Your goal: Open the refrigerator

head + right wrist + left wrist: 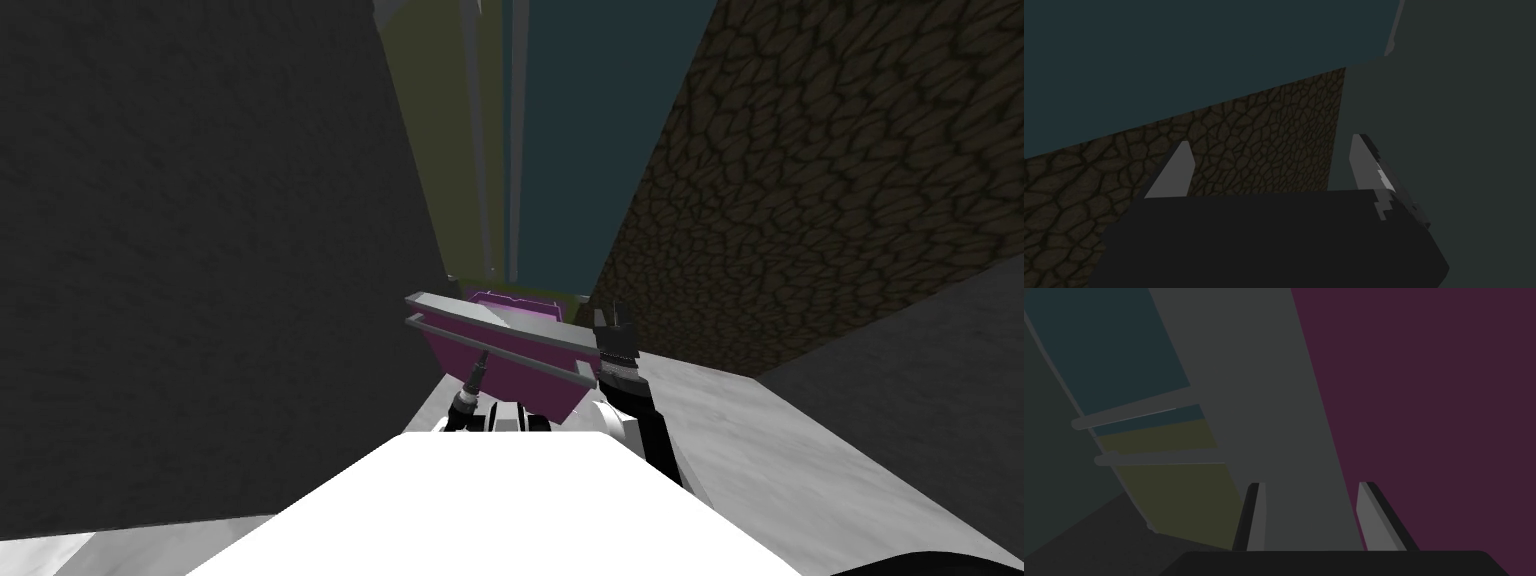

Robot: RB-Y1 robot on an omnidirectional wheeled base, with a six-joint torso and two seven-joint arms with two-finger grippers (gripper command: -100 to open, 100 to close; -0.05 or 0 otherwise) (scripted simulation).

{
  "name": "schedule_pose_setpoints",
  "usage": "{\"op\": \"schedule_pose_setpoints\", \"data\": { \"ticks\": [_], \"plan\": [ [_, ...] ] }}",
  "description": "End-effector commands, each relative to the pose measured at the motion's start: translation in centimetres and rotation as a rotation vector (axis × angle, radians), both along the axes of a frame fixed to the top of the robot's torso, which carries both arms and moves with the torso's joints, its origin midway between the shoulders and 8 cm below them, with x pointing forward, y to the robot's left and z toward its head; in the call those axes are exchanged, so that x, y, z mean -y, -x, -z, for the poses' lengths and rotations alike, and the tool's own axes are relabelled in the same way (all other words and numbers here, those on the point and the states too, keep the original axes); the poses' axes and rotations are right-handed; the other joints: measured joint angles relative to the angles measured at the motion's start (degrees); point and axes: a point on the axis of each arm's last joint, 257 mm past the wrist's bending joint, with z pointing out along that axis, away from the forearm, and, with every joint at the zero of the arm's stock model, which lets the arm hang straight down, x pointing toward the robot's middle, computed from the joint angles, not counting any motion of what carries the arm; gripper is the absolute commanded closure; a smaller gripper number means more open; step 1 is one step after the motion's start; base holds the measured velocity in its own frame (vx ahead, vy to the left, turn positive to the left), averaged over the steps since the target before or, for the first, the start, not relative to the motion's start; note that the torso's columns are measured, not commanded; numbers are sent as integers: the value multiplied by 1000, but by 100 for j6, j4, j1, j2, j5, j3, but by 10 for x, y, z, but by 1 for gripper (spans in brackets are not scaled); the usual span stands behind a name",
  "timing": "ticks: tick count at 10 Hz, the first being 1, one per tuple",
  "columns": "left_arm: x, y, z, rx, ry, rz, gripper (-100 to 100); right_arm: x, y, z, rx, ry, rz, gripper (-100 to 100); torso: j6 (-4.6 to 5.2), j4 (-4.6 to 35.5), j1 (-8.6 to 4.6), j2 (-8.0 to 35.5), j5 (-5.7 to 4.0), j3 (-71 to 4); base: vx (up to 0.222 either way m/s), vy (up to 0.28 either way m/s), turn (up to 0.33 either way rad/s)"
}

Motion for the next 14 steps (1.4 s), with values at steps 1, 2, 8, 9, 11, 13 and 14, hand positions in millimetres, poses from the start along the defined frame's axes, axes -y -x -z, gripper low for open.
{"op": "schedule_pose_setpoints", "data": {
  "ticks": [1, 2, 8, 9, 11, 13, 14],
  "plan": [
    [-1, 3, -3, 10, 0, 2, 100, 0, 0, 0, 0, 0, 0, 0, -6, 2, -3, 7, -1, 2, -193, 51, 25],
    [6, -16, -12, 7, -1, 7, -100, 0, 0, 0, 0, 0, 0, 0, -9, 4, -4, 17, -2, 7, -139, 33, 24],
    [20, -58, -39, 4, -3, 15, -100, 0, 0, 0, 0, 0, 0, 0, 15, -6, -18, -30, 0, -16, -63, 15, 11],
    [24, -65, -46, 6, -2, 17, -100, 0, 0, 0, 0, 0, 0, 0, 13, -6, -13, -27, 1, -13, -85, 23, 7],
    [30, -81, -58, 4, -3, 19, -100, 0, 0, 0, 0, 0, 0, 0, 9, 31, -24, 2, -10, -2, -83, 13, 12],
    [24, -74, -40, -31, -10, 15, 0, 0, 0, 0, 0, 0, 0, 0, 9, 28, -26, 2, -10, 1, -13, 4, -2],
    [23, -73, -37, -39, -12, 13, 0, 0, 0, 0, 0, 0, 0, 0, 13, 16, -26, -15, -7, -9, 0, 0, 0]
  ]
}}
